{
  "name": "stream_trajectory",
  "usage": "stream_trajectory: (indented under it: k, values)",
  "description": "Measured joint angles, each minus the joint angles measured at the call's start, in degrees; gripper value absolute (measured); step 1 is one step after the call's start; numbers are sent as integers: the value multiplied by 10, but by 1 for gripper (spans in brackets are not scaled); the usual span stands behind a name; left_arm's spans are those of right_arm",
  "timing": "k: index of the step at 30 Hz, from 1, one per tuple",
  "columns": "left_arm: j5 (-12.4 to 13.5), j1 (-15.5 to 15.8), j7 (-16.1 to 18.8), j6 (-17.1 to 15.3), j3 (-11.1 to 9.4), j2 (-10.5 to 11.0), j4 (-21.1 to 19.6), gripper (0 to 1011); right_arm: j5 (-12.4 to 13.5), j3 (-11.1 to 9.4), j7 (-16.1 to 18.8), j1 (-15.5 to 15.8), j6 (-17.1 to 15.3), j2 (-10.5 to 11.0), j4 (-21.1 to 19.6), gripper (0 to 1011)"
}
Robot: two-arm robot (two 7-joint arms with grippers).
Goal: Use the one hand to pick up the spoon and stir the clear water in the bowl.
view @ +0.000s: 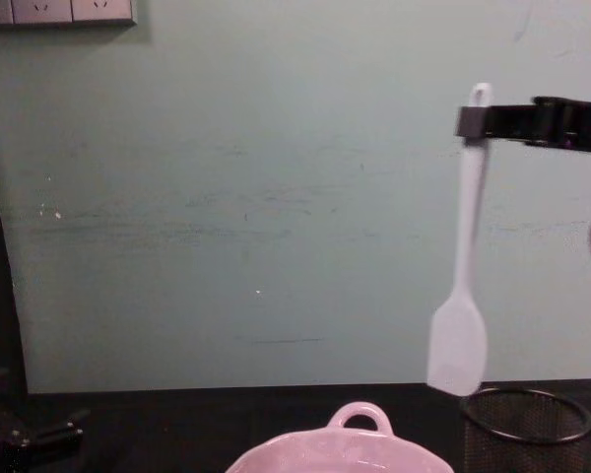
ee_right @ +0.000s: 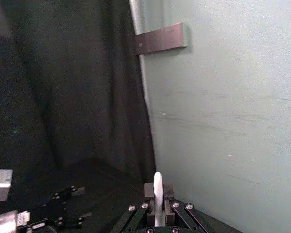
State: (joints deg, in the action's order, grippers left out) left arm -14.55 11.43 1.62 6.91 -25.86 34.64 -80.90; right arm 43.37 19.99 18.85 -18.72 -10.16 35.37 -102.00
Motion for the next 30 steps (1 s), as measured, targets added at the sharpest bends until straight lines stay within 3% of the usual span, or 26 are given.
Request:
stream_trajectory:
  k: [7, 12, 20, 30]
  values:
    - [0, 0, 0, 0, 0, 0, 0, 1011, -32, 49, 33, -34, 0, -28, 36, 110]
    - [0, 0, 0, 0, 0, 0, 0, 1011, -58, 89, 66, -47, 22, -60, 92, 110]
    - [0, 0, 0, 0, 0, 0, 0, 1011, -80, 121, 94, -52, 42, -97, 146, 110]
    - [0, 0, 0, 0, 0, 0, 0, 1011, -90, 134, 119, -84, 60, -147, 223, 110]
